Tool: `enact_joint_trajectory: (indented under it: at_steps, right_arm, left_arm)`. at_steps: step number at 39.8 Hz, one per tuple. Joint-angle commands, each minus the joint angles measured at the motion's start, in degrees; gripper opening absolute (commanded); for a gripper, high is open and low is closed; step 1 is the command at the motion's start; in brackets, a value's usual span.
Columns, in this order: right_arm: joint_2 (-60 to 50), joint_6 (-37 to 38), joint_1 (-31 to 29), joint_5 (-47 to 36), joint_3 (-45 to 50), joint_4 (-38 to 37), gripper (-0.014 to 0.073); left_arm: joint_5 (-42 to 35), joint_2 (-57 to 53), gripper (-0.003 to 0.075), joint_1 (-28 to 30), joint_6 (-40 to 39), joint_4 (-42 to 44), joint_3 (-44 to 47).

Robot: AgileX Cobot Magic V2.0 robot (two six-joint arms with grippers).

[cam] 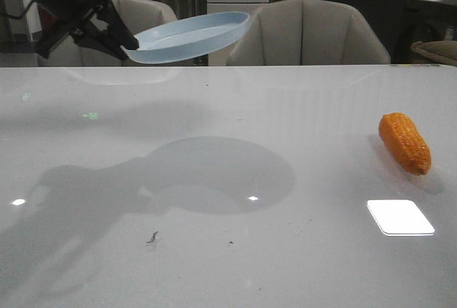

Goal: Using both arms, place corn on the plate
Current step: 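Grip the plate rim, lift and carry it toward the table center, then set the plate down, open the left gripper and withdraw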

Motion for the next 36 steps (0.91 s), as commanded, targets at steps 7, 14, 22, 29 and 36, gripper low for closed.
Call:
enact_joint_trajectory:
  at_steps: [7, 14, 22, 29, 36]
  right_arm:
    - [-0.2, -0.4, -0.2, -4.3, -2.1, 0.2, 0.0580]
    - [-0.2, -0.4, -0.2, -4.3, -2.1, 0.2, 0.0580]
    - [-0.2, -0.4, -0.2, -4.3, -2.1, 0.2, 0.0580]
    - [-0.2, -0.4, -0.2, -4.4, -2.1, 0.2, 0.0580]
    - [-0.2, -0.4, -0.2, -4.4, -2.1, 0.2, 0.0580]
  left_arm:
    - [0.7, 0.1, 0.0094, -8.9, -0.3, 5.3, -1.8]
    - [1.4, 1.9, 0.0094, -12.7, -0.3, 13.6, -1.8]
    - [1.1, 2.2, 0.0120, -15.3, -0.3, 24.6, -1.8]
    - [0.1, 2.2, 0.0242, -15.6, -0.3, 27.8, -1.8]
    - [-0.3, 2.2, 0.0414, -15.6, -0.3, 31.7, -1.8]
